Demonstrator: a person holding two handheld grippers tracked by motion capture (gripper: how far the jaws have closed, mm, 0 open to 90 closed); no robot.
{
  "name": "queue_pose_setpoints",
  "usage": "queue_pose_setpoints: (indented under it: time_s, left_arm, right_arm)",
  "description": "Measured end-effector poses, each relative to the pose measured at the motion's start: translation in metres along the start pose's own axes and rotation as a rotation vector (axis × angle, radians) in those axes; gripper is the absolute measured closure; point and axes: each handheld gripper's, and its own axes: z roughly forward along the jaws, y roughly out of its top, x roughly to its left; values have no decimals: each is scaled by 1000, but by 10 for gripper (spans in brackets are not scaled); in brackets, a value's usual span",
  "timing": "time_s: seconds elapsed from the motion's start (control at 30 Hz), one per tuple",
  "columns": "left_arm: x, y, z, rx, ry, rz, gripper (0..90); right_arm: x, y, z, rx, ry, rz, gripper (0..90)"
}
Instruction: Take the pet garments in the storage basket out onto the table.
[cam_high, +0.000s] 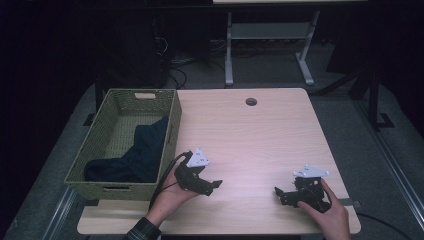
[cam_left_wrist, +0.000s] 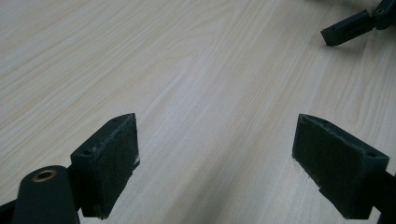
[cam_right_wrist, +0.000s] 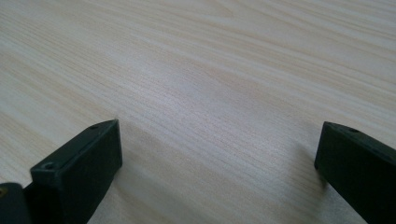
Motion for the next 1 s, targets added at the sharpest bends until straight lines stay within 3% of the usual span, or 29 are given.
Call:
queue_pose_setpoints:
  time_s: [0.53,1.0]
  left_arm:
    - [2,13,-8,-7,-1,5,140]
    - [7,27,-20,-48,14,6,140]
  right_arm:
    - [0,0,0,3,1,4,5]
    - [0,0,0,2,2,4,5]
